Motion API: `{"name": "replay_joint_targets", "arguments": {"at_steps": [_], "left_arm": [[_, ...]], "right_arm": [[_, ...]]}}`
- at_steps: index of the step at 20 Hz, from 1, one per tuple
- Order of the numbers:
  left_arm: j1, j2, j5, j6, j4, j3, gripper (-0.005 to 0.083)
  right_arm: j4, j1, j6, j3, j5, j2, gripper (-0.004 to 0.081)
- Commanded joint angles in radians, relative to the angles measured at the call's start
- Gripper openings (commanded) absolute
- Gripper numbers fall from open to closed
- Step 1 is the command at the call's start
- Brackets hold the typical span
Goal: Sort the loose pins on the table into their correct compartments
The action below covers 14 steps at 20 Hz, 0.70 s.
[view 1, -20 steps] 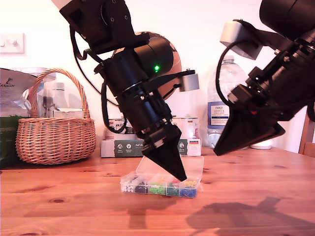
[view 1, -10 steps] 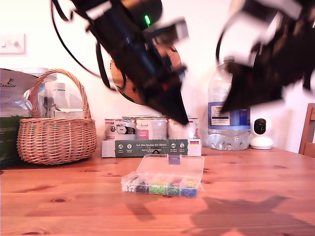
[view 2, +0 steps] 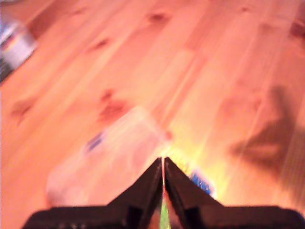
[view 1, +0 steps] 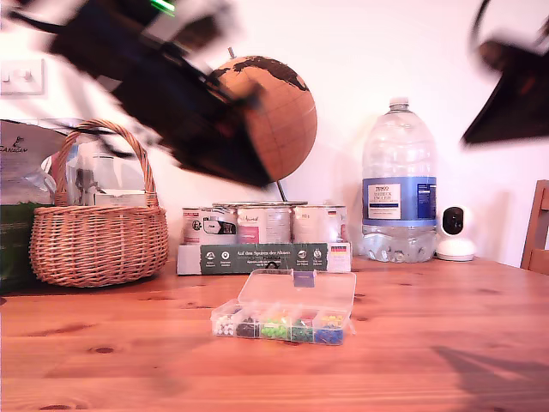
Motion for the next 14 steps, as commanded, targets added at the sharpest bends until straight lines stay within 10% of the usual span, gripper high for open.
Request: {"name": "replay_joint_targets", "arguments": {"at_steps": [1,14], "left_arm": [[0.01,-0.081,-0.016,-0.026,0.061,-0.093,-0.0024],[0.257,-0.524,-0.074,-0.101,0.159,-0.425,-0.0024]], "right_arm": [[-0.019,0.0,0.002,-0.018,-0.004,-0.068,-0.0012],[-0.167,-0.099,-0.026,-0.043,0.142,-0.409,-0.0012]]}}
